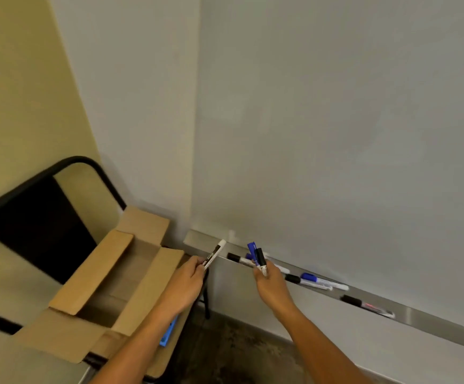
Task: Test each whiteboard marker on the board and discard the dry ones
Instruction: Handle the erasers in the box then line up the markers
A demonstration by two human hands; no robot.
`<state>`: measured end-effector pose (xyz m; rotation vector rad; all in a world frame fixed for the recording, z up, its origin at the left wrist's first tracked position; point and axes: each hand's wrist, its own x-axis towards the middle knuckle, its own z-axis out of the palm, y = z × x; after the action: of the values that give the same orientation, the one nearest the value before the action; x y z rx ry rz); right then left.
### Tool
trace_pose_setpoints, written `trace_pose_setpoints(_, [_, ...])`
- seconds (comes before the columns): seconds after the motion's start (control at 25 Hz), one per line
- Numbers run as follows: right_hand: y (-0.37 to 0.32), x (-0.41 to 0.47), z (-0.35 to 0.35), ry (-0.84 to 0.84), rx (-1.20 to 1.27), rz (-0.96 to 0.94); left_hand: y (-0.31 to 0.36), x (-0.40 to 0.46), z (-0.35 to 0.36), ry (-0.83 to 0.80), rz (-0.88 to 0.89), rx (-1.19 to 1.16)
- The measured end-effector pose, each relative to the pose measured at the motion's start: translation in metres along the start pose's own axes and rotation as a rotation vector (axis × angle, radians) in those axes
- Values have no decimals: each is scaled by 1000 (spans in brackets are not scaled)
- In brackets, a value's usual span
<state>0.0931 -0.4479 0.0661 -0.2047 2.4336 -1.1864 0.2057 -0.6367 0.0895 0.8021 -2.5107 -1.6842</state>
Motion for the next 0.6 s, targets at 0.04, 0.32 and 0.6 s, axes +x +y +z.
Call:
trace_pose_setpoints(0.04, [15,1,-18,24,-61,-19,9,4,16,-18,27,34])
trace_pose_setpoints(0.32, [157,4,-162,161,-359,-39,71,27,173,-165,205,237])
trace_pose_setpoints(0.6, [269,10,-288,194,-650,-11,134,39,339,-247,294,476])
